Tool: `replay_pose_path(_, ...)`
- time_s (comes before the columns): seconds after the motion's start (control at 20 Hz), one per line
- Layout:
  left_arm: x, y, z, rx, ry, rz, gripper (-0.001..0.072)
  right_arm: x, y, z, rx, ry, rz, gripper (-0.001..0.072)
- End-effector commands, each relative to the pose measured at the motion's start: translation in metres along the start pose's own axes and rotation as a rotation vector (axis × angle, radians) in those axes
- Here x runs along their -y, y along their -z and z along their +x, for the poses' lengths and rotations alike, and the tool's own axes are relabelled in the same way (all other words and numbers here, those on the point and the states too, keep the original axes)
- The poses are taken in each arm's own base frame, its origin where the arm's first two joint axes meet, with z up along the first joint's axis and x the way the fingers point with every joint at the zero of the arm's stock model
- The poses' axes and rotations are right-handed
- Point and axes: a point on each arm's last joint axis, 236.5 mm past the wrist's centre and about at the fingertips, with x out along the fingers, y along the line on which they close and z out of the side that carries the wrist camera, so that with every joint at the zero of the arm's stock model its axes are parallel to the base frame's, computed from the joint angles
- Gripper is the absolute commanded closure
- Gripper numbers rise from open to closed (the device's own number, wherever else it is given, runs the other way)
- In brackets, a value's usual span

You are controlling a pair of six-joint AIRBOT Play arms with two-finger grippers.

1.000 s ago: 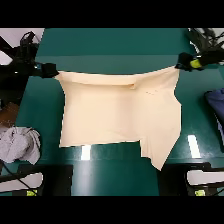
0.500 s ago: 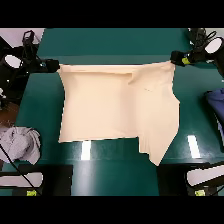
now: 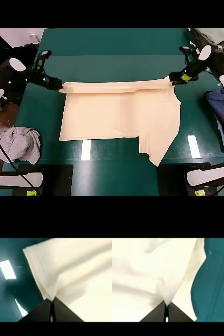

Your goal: Fold the shirts.

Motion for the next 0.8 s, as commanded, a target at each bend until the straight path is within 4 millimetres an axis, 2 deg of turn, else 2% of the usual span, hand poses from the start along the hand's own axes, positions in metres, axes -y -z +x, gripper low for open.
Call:
replay_pose_path(0.0,0.0,0.034,0.009,-0.113,0.008,0.006,0.0684,0.002,0.026,0.005,-0.027,0.014,0.023,0.0695)
replay_pose_path(0.25,0.002,0.042,0.011,-0.137,0.016,-0.045,0.0683,0.0,0.057,0.007,-0.076,0.008,0.027,0.069)
replay_pose_path(0.3,0.002,0.042,0.011,-0.14,0.015,-0.069,0.0663,-0.002,0.063,0.008,-0.097,0.001,0.029,0.0662)
replay_pose_path(0.35,0.003,0.043,0.01,-0.144,0.016,-0.079,0.0438,-0.006,0.067,0.007,-0.116,-0.018,0.036,0.0446)
replay_pose_path(0.4,0.003,0.044,0.01,-0.147,0.016,-0.084,0.0212,-0.01,0.069,0.006,-0.127,-0.044,0.051,0.0326)
replay_pose_path(0.45,0.004,0.045,0.01,-0.152,0.019,-0.088,0.0171,-0.017,0.069,0.005,-0.128,-0.078,0.061,0.0326)
replay_pose_path(0.55,0.006,0.051,0.006,-0.183,0.022,-0.115,0.0169,-0.027,0.068,-0.002,-0.117,-0.146,0.095,0.0326)
replay_pose_path(0.65,0.002,0.061,-0.008,-0.214,0.029,-0.164,0.017,-0.034,0.064,-0.019,-0.082,-0.211,0.12,0.0326)
replay_pose_path(0.75,-0.004,0.075,-0.025,-0.219,0.045,-0.239,0.017,-0.031,0.059,-0.039,-0.027,-0.244,0.142,0.0327)
